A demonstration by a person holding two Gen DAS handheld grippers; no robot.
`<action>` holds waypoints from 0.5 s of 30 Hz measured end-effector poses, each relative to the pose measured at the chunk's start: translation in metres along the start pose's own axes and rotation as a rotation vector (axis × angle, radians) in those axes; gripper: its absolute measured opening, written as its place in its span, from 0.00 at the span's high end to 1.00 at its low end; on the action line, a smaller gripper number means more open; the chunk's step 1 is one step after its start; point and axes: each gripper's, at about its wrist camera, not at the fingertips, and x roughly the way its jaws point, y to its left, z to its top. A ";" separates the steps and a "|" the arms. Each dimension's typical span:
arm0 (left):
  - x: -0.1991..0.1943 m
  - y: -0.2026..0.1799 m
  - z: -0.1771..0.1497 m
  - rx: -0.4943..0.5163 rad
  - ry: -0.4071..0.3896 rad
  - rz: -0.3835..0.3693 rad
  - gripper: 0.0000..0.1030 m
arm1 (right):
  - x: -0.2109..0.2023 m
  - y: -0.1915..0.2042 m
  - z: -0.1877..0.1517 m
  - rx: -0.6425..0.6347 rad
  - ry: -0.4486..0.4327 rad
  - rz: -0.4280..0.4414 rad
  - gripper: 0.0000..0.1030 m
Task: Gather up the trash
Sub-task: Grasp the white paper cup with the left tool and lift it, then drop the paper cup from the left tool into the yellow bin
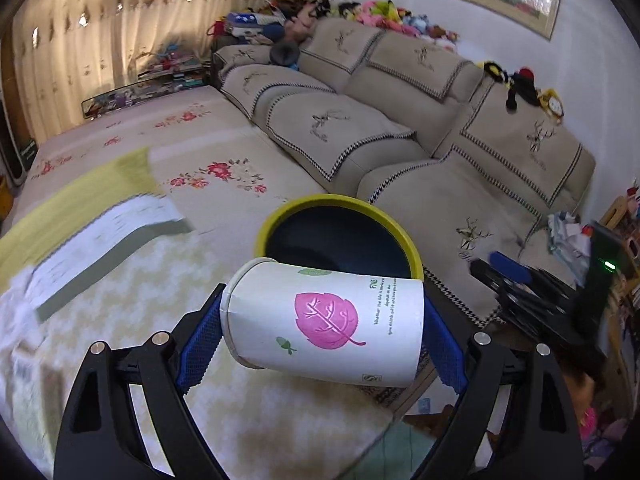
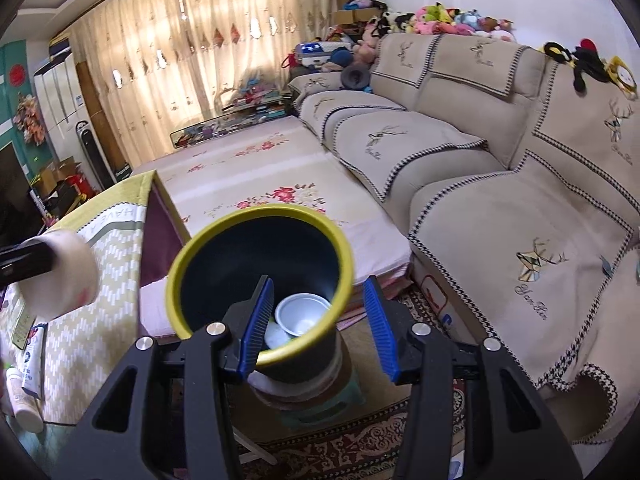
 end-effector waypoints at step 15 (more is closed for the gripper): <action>0.127 -0.040 0.053 0.026 0.079 0.063 0.06 | 0.006 -0.033 -0.010 0.065 0.024 -0.017 0.48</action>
